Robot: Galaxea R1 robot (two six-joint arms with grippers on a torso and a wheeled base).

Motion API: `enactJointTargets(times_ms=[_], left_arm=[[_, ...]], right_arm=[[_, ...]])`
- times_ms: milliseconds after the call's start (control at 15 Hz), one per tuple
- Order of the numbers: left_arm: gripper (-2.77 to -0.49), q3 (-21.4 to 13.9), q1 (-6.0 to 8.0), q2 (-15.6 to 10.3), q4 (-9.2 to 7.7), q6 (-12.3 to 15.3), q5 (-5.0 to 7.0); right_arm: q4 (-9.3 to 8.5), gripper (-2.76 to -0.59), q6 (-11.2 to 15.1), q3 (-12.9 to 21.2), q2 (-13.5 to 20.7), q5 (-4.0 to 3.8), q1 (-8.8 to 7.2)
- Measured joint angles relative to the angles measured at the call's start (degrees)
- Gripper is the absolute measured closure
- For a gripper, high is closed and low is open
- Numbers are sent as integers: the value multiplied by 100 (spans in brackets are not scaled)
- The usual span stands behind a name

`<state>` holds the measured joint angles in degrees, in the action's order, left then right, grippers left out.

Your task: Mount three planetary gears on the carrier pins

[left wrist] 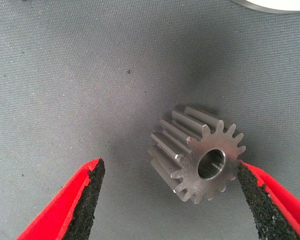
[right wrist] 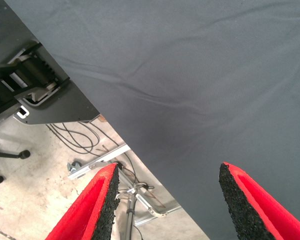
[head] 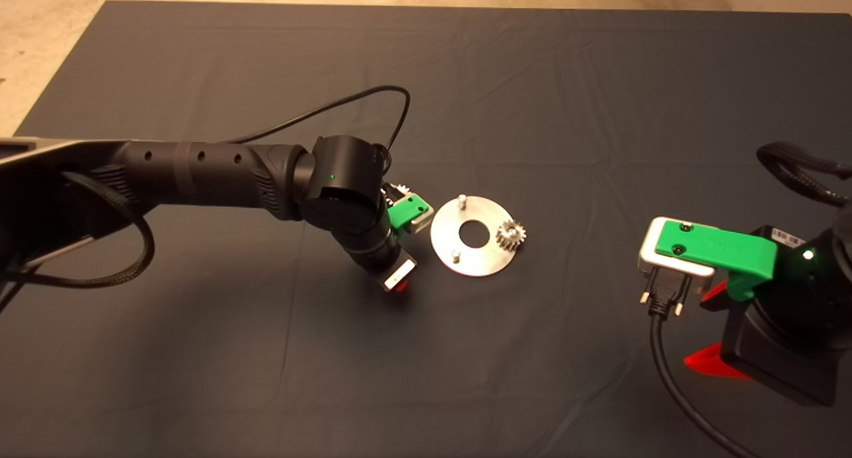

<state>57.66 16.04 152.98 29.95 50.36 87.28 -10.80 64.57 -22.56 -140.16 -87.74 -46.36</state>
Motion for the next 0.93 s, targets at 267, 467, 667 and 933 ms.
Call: enactJointTargets(times_ms=[267, 467, 667, 933], left_arm=[[-204, 39, 2, -4, -7, 9, 6], [-204, 39, 5, -28, -13, 9, 11], [-204, 39, 35, -30, -16, 9, 9], [-204, 39, 35, -30, -18, 9, 11]], right_arm=[[0, -147, 0, 0, 0, 0, 0], [0, -147, 0, 0, 0, 0, 0], [0, -147, 0, 0, 0, 0, 2], [0, -147, 0, 0, 0, 0, 0]])
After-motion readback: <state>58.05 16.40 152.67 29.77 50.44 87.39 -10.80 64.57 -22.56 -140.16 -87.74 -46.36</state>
